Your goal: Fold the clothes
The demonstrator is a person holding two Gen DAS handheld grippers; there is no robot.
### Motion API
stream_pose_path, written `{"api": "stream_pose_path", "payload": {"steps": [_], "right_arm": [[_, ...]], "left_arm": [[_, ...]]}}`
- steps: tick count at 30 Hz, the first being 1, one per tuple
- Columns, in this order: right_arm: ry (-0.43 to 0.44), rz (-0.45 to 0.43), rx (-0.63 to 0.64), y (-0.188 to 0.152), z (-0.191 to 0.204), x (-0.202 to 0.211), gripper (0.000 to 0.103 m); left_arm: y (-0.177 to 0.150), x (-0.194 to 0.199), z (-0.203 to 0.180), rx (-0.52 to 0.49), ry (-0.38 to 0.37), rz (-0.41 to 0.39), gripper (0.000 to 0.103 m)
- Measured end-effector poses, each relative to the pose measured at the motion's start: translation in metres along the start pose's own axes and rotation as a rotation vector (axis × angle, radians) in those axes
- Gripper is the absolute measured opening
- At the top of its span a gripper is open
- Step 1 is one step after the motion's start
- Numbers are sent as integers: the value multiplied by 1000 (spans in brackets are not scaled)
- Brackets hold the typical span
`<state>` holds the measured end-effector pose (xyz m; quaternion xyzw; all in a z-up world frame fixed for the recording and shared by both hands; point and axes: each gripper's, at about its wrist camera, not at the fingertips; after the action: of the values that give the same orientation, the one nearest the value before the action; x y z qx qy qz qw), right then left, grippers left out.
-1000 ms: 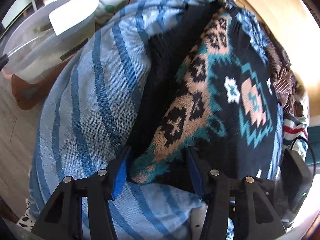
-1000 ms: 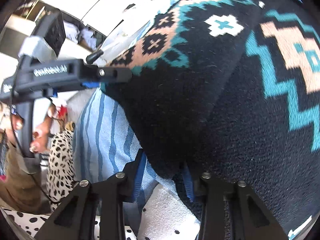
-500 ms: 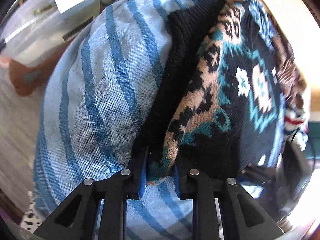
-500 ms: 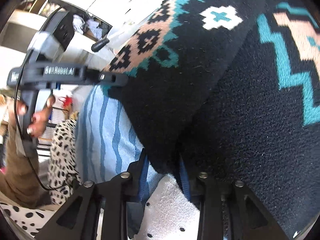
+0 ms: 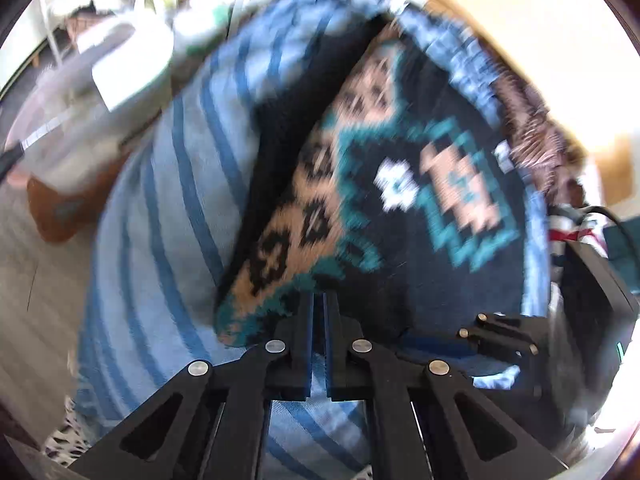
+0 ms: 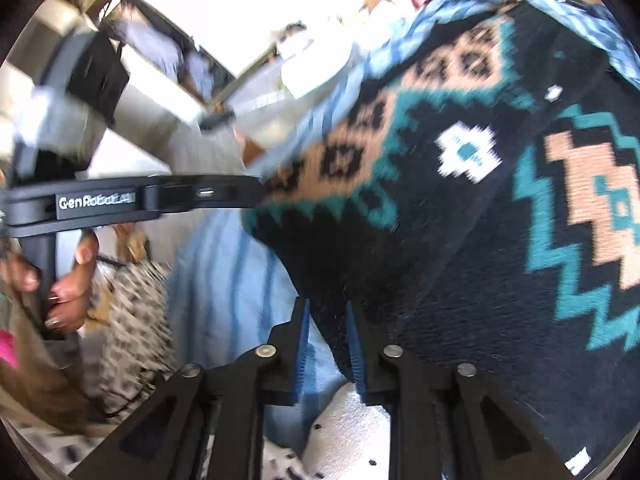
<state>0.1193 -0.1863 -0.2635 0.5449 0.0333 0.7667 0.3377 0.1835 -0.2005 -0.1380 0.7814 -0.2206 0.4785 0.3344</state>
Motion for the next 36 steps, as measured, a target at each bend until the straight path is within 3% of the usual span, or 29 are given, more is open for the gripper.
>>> {"api": "stream_pose_path", "payload": {"steps": [2,3,7,10,18,25,28,36], "right_arm": [[-59,50,7,-7,0,-18,20],[-76,66,4,-10,-1,-25,20],[-63,104,-61,-2,-6,-37,20],[-78,128,-31,2,-2,-42,20],[-147,70,46,-6,10,-41,21],[-164,64,49,-3,15,-43,21],[-169,60,53,-3,17,-44,22],[-165,43,47,0,19,-45,22]], "left_arm": [[-11,-22,11,19,76,37,3],[-14,-25,15,36,79,31,3],[-13,-26,28,149,35,1,3],[-13,-28,35,200,7,-25,3],[-33,-17,54,325,-74,-125,3],[-54,-15,73,510,-210,-128,3],[-60,-20,69,539,-227,-106,3],[-52,-23,58,495,-187,-91,3]]}}
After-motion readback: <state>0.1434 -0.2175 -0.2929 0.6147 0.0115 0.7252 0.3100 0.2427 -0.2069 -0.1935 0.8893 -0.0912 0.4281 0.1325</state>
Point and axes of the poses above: each gripper's, at about its wrist camera, not at the fingertips, and x roughly against the way its jaws point, z to its left, y to its top, and after that the axes turned 10 degrees about -z, right-handed
